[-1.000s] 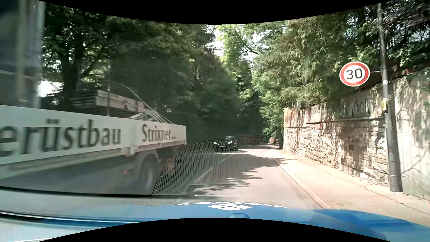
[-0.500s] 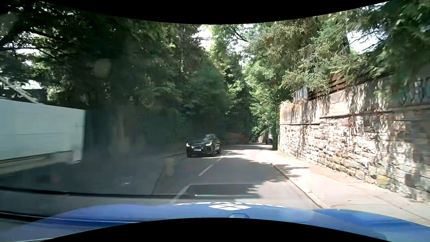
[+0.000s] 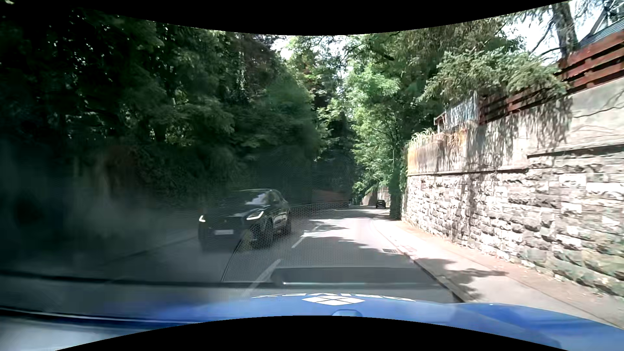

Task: Follow the waypoints while adhering to traffic rules and regulations

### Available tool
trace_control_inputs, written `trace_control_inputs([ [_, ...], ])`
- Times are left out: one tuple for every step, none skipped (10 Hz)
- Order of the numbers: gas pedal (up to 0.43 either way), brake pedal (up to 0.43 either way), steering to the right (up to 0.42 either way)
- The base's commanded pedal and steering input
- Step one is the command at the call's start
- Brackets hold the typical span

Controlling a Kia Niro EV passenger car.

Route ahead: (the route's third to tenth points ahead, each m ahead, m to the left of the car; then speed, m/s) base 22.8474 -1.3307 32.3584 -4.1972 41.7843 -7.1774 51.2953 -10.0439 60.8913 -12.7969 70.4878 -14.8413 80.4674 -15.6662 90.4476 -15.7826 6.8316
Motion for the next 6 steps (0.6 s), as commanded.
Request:
trace_control_inputs([
  [0.118,0.000,0.061],
  [0.118,0.000,0.058],
  [0.118,0.000,0.052],
  [0.110,0.000,0.040],
  [0.110,0.000,0.026],
  [0.110,0.000,0.021],
])
